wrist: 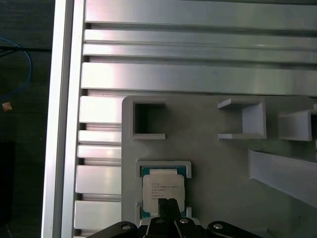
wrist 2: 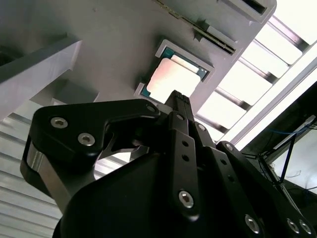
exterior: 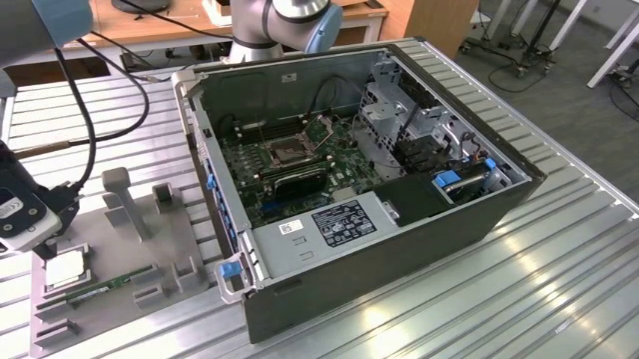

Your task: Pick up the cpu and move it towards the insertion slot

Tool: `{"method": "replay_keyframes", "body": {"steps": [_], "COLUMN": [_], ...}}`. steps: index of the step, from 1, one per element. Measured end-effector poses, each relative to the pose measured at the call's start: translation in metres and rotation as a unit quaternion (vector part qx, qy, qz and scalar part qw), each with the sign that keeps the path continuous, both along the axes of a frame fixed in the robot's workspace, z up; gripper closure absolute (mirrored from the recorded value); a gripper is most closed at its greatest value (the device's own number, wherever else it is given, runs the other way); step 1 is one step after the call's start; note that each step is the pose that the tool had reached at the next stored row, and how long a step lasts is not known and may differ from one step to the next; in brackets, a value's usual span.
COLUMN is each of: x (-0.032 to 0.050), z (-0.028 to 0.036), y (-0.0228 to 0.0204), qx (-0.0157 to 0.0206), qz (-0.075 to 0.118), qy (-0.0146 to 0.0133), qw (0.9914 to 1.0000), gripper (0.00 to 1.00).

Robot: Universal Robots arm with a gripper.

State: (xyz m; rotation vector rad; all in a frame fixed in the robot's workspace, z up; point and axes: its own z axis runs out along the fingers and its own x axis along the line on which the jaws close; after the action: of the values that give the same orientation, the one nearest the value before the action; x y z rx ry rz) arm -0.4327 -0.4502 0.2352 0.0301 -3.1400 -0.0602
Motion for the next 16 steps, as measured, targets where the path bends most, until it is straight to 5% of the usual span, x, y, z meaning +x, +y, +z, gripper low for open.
{"method": "replay_keyframes", "body": {"steps": [16], "x": [0.0], "z": [-0.0027], "y": [-0.0032], "qx": [0.0], "qz": [0.0], "qy": [0.0], "qw": [1.0], "gripper": [0.89]}}
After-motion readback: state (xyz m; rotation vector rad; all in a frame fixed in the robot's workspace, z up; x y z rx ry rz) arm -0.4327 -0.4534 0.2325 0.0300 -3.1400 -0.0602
